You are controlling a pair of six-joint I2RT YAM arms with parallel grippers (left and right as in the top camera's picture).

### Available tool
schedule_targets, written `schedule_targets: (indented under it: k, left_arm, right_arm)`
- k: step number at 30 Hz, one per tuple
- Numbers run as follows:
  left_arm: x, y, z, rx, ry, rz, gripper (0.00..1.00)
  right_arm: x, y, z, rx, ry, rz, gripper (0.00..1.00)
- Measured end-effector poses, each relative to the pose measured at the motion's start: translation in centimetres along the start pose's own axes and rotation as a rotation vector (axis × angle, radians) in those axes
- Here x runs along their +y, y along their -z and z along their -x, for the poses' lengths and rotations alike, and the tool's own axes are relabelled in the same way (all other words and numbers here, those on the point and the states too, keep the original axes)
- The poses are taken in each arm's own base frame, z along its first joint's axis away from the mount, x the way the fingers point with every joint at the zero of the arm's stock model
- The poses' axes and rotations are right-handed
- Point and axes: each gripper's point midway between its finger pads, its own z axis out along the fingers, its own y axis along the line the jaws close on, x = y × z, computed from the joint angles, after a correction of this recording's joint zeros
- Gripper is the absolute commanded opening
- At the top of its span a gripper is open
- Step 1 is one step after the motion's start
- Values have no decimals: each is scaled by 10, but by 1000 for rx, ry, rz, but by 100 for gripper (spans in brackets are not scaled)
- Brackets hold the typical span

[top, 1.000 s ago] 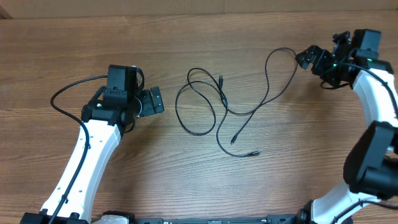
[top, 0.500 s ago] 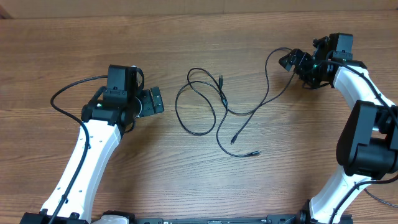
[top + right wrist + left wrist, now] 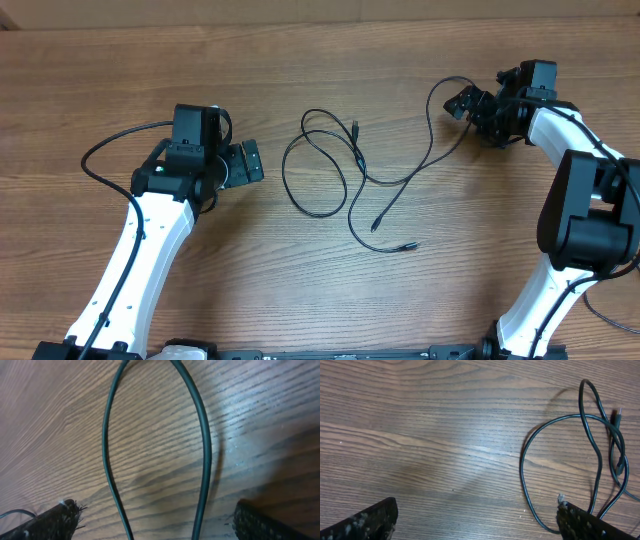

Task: Untangle cables

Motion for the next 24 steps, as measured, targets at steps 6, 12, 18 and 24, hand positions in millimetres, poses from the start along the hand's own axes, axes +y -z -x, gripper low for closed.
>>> schedule_targets:
  k: [6, 12, 18, 24]
  left_arm:
    - [0, 0, 0, 0, 0, 0, 100]
    - [0, 0, 0, 0, 0, 0, 100]
    - [0, 0, 0, 0, 0, 0, 100]
    - [0, 0, 0, 0, 0, 0, 100]
  right_arm:
    - [6, -2, 4, -18, 14, 11, 90]
    - [14, -16, -1, -14, 38, 26, 64]
    - [28, -26, -10, 4, 62, 37, 4]
    - [25, -28, -20, 44, 48, 26, 4]
